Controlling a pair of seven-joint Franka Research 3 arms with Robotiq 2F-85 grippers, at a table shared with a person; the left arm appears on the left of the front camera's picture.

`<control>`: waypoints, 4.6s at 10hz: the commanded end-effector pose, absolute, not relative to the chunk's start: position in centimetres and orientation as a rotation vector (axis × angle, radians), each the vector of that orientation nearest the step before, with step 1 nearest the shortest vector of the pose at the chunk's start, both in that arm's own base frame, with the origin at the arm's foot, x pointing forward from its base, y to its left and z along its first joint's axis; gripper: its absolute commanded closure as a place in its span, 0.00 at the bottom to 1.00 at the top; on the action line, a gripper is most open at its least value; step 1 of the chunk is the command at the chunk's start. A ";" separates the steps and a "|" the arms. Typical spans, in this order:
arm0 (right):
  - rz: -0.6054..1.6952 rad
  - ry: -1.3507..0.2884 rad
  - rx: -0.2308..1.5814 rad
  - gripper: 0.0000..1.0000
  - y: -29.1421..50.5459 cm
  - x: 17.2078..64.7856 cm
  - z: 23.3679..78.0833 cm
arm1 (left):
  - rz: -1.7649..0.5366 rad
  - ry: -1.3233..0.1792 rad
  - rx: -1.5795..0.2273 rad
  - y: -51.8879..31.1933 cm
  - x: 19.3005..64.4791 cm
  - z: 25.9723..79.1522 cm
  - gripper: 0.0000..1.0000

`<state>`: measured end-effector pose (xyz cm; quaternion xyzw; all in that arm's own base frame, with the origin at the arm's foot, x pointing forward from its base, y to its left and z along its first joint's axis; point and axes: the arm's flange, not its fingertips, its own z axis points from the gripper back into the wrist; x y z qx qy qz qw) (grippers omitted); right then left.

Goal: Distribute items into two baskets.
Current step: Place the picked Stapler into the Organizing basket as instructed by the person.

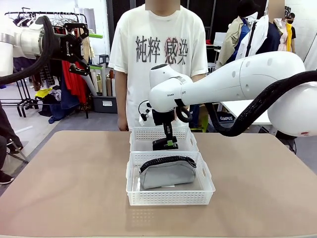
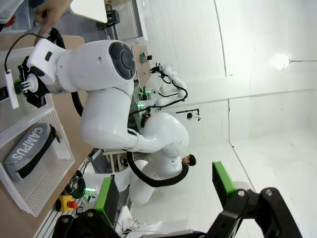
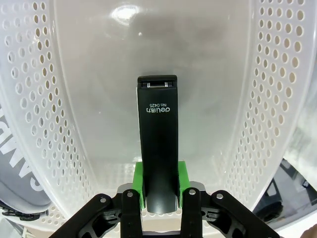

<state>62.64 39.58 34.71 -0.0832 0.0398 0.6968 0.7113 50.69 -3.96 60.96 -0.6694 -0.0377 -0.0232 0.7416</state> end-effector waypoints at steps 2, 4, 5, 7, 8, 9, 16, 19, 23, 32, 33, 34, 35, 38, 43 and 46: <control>1.553 0.079 -0.163 1.00 39.8 63.3 34.9 | -0.056 -0.077 -1.472 -3.8 50.5 61.1 0.00; 1.547 0.084 -0.160 1.00 39.7 63.4 34.5 | -0.056 -0.077 -1.472 -3.8 50.5 61.1 0.00; 1.547 0.088 -0.149 0.91 39.8 63.4 34.6 | -0.056 -0.077 -1.472 -3.8 50.5 61.1 0.00; 1.544 0.092 -0.144 0.56 39.8 63.4 34.5 | -0.056 -0.077 -1.472 -3.8 50.5 61.1 0.00; 1.545 0.095 -0.140 0.37 39.8 63.5 34.5 | -0.056 -0.077 -1.472 -3.8 50.5 61.1 0.00; 1.545 0.096 -0.139 0.19 39.9 63.4 34.5 | -0.056 -0.077 -1.472 -3.8 50.5 61.1 0.00; 1.540 0.059 -0.088 0.00 39.9 63.2 37.6 | -0.056 -0.077 -1.472 -3.8 50.5 61.1 0.00; 1.470 0.026 -0.016 0.00 39.4 63.6 39.3 | -0.056 -0.077 -1.472 -3.8 50.5 61.1 0.00; 1.487 0.029 -0.066 0.00 39.5 63.3 38.3 | -0.056 -0.077 -1.472 -3.8 50.5 61.1 0.00; 0.943 0.032 0.209 0.00 35.7 62.2 43.5 | -0.056 -0.077 -1.472 -3.8 50.5 61.1 0.00; 0.854 0.028 0.279 0.00 34.4 61.8 44.9 | -0.056 -0.077 -1.472 -3.8 50.5 61.1 0.00; 0.775 -0.011 0.349 0.00 32.8 61.6 46.0 | -0.056 -0.077 -1.472 -3.8 50.5 61.1 0.00; 0.704 -0.053 0.447 0.00 31.0 61.1 47.1 | -0.056 -0.077 -1.472 -3.8 50.5 61.1 0.00; 0.665 -0.122 0.489 0.00 29.6 60.1 48.4 | -0.056 -0.077 -1.472 -3.8 50.5 61.1 0.00; 0.660 -0.078 0.470 0.00 29.8 63.0 49.3 | -0.056 -0.077 -1.472 -3.8 50.5 61.1 0.00; 0.568 -0.070 0.623 0.00 29.6 61.4 51.8 | -0.056 -0.077 -1.472 -3.8 50.5 61.1 0.00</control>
